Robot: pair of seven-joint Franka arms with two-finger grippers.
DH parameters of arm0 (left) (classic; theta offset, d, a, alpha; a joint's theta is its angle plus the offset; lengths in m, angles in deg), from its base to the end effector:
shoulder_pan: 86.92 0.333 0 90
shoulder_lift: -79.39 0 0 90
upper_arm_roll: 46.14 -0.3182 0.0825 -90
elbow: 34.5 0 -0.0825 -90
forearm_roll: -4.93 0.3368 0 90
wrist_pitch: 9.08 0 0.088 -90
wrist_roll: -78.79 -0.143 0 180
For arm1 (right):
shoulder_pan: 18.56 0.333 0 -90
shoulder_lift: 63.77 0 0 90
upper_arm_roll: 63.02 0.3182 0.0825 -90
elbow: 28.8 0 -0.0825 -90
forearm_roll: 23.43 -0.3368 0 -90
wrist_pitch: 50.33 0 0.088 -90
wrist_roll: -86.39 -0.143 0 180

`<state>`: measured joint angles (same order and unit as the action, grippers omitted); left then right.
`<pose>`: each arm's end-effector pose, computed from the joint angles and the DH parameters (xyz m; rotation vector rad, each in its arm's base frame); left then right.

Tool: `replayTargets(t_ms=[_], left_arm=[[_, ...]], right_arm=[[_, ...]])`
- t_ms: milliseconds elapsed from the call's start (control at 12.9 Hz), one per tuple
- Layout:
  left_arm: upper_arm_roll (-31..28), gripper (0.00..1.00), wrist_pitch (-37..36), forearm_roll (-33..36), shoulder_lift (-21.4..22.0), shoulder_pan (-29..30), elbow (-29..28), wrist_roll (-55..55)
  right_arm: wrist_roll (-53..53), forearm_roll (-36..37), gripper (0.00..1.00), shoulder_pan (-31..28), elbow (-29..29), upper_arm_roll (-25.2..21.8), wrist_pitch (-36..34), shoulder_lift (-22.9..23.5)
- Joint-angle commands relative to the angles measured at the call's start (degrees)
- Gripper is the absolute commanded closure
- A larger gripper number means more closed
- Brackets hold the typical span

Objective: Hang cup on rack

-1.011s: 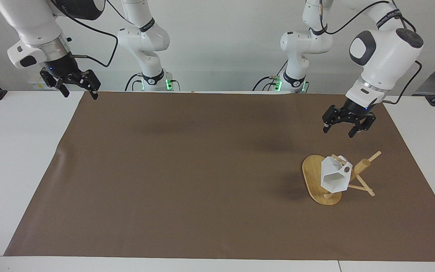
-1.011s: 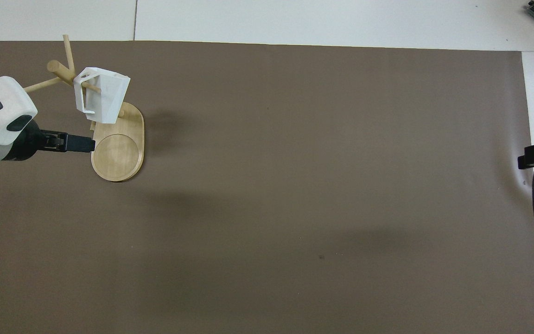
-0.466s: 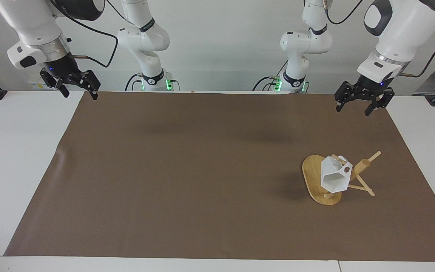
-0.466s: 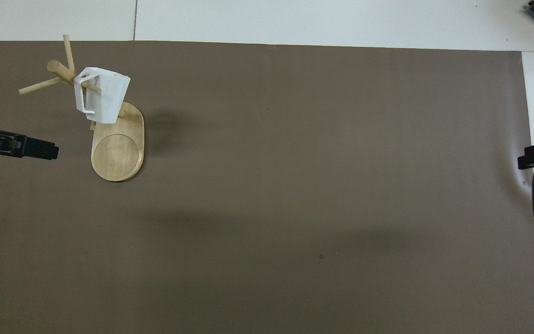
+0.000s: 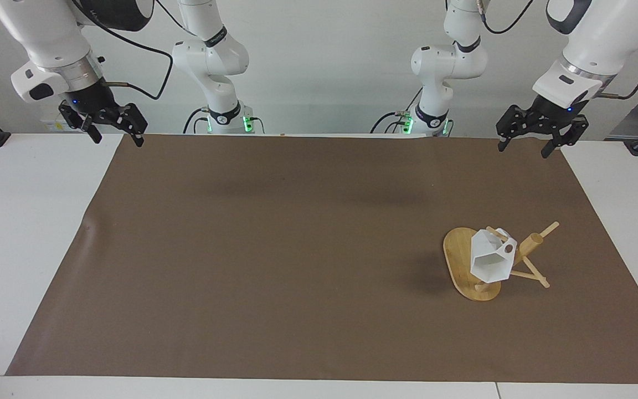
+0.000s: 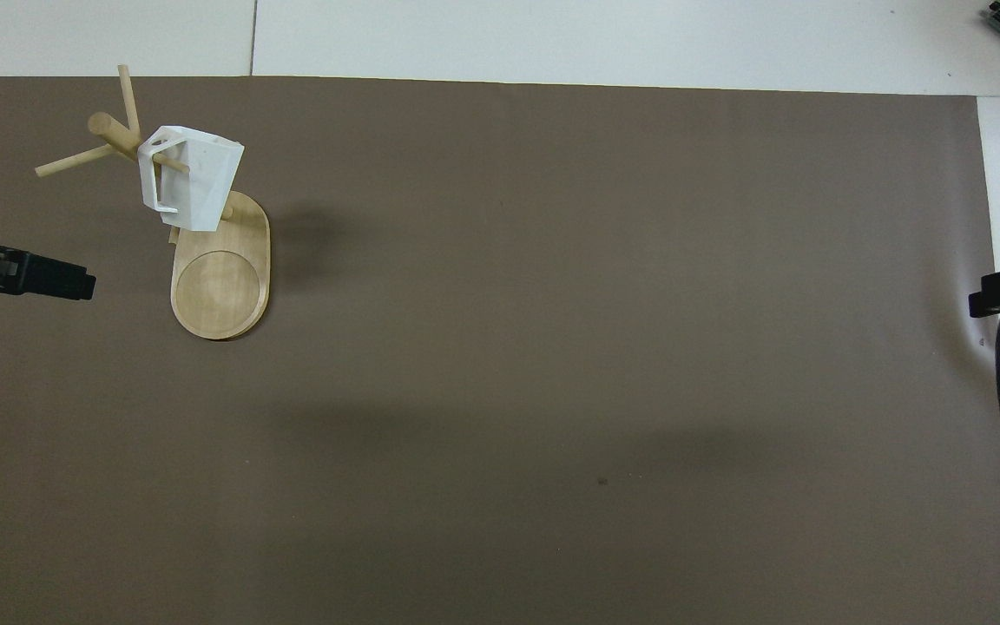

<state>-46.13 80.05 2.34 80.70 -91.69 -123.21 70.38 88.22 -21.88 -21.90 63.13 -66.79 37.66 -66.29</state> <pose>0.4979 -0.0482 0.6106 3.0763 -0.3578 0.0490 0.4845 -0.0651 0.5953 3.1158 -0.1445 -0.0416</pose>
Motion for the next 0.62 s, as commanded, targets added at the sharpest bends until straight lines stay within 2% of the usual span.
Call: replayTargets(t_ms=[0, 544], left_arm=[[0.51, 0.0, -3.68, 1.36, 0.35, 0.1, 1.09, 0.77], [-0.1, 0.0, -3.17, 1.27, 0.8, 0.54, 0.12, 0.94]], right_arm=[[1.16, -0.23, 0.0, 0.26, 0.72, -0.18, -0.02, -0.46], [0.98, -0.23, 0.0, 0.17, 0.72, -0.18, -0.02, -0.47]])
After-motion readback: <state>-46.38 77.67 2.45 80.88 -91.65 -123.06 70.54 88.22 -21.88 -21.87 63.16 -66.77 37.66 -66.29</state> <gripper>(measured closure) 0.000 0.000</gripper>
